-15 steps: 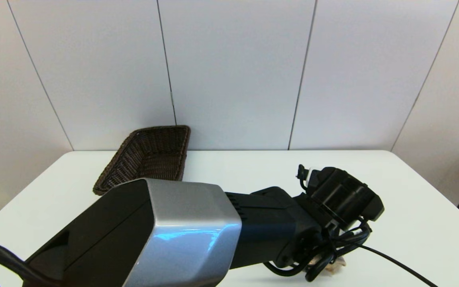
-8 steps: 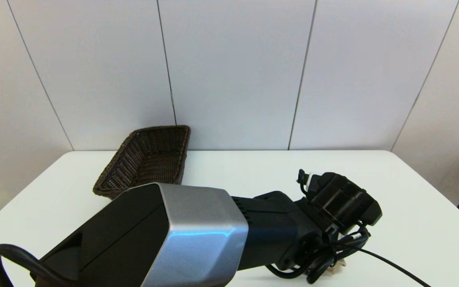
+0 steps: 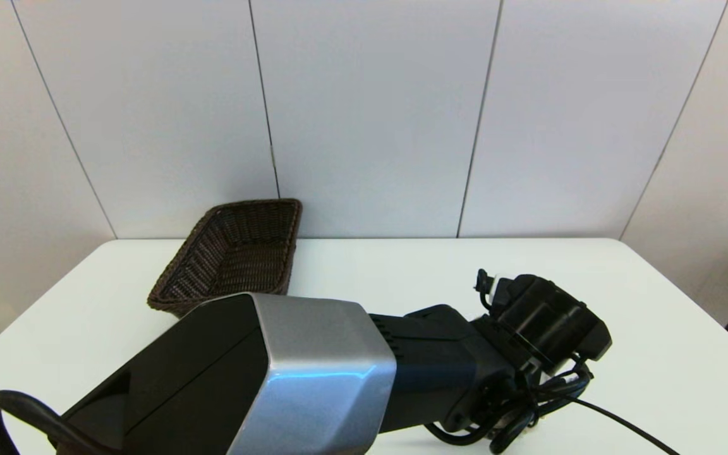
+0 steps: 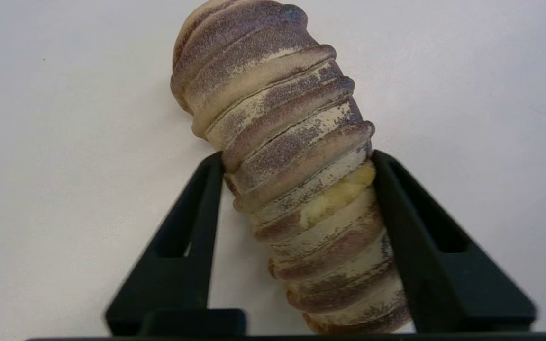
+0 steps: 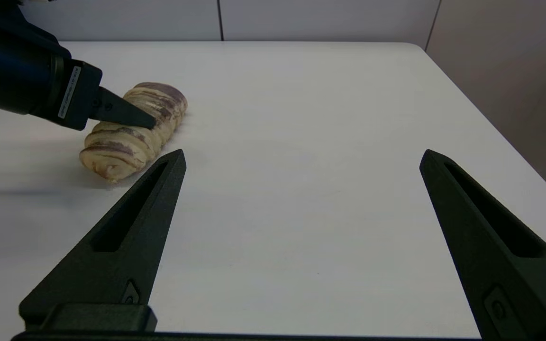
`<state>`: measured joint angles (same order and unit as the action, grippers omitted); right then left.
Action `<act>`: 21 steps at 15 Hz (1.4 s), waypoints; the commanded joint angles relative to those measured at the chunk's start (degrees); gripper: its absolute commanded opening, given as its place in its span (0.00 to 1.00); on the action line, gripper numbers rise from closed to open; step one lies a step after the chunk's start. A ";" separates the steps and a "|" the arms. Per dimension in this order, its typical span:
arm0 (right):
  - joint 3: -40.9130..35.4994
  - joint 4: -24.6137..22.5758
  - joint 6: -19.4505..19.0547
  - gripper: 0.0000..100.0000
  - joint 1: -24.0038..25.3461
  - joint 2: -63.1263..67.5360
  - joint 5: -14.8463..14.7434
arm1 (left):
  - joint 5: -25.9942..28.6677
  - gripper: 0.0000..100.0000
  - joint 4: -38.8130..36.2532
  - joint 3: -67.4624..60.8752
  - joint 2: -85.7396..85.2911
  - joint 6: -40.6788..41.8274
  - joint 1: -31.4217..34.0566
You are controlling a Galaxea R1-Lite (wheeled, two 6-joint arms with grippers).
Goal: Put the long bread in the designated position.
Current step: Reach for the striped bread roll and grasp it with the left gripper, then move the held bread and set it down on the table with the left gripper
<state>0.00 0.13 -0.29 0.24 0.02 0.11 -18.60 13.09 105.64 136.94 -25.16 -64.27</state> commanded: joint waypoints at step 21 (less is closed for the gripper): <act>0.00 0.04 0.03 1.00 0.02 0.06 -0.02 | 0.32 0.00 26.55 -50.01 -60.21 17.78 20.06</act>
<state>0.00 0.18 -0.30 0.24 0.02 0.11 -18.30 39.11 64.70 87.50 -8.62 -48.18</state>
